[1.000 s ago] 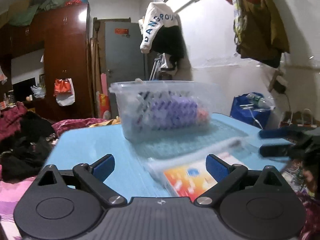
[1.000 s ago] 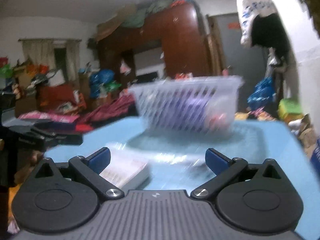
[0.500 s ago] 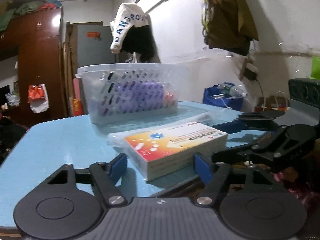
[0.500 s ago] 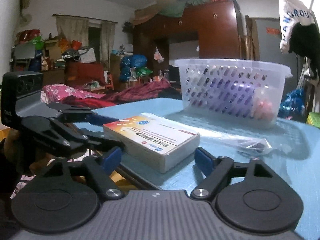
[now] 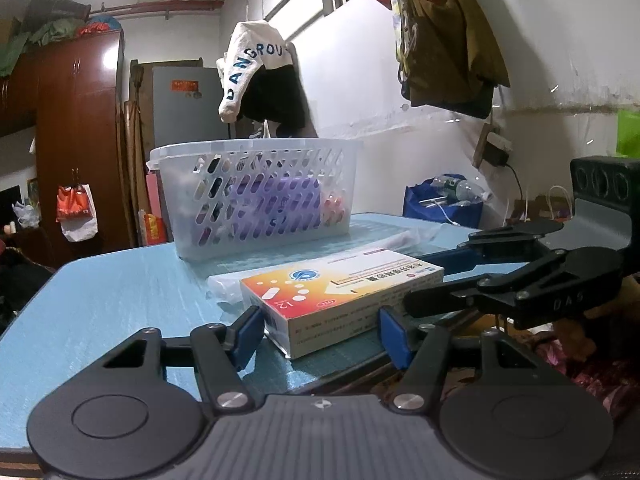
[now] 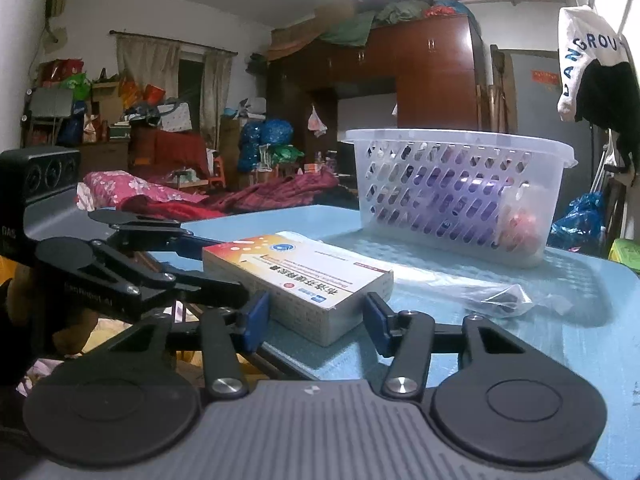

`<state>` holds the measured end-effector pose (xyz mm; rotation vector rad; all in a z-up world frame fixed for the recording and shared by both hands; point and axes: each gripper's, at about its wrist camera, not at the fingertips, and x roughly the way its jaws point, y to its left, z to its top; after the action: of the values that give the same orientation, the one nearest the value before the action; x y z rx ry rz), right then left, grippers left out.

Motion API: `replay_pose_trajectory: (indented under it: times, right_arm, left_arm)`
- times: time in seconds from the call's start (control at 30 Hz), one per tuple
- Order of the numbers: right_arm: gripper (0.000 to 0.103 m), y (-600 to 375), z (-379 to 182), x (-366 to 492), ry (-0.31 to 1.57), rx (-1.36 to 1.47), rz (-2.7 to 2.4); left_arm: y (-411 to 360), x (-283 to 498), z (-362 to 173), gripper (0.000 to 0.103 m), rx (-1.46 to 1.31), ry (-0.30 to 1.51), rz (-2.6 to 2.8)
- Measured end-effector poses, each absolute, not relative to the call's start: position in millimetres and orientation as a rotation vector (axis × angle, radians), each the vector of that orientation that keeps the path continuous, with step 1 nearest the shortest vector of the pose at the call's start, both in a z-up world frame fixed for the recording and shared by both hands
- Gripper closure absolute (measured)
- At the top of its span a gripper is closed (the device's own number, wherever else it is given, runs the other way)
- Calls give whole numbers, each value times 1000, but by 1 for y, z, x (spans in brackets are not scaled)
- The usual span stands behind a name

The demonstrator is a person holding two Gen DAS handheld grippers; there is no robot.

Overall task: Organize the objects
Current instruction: 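Close both grippers on the ends of the white medicine box, then lift the medicine box with both grippers and lower it into the basket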

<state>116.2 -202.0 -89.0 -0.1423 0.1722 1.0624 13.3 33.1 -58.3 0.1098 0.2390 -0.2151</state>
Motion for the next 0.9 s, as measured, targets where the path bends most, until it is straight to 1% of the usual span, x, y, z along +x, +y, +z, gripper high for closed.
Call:
replay_pose_trajectory:
  times: [0.27, 0.4, 0.5, 0.6, 0.9]
  right_arm:
    - [51, -208, -93, 115, 145, -154, 1077]
    - [56, -213, -92, 115, 146, -142, 1087]
    - [59, -216, -91, 115, 152, -133, 1092]
    - [60, -218, -87, 111, 142, -135, 1088]
    - [61, -233, -57, 103, 63, -134, 1072]
  left_arm:
    - [41, 14, -59, 41, 73, 241, -246]
    - [50, 13, -57, 46, 31, 241, -279]
    - [52, 12, -56, 47, 23, 234, -288]
    - [50, 9, -52, 48, 31, 219, -291]
    - [39, 2, -18, 49, 69, 127, -304]
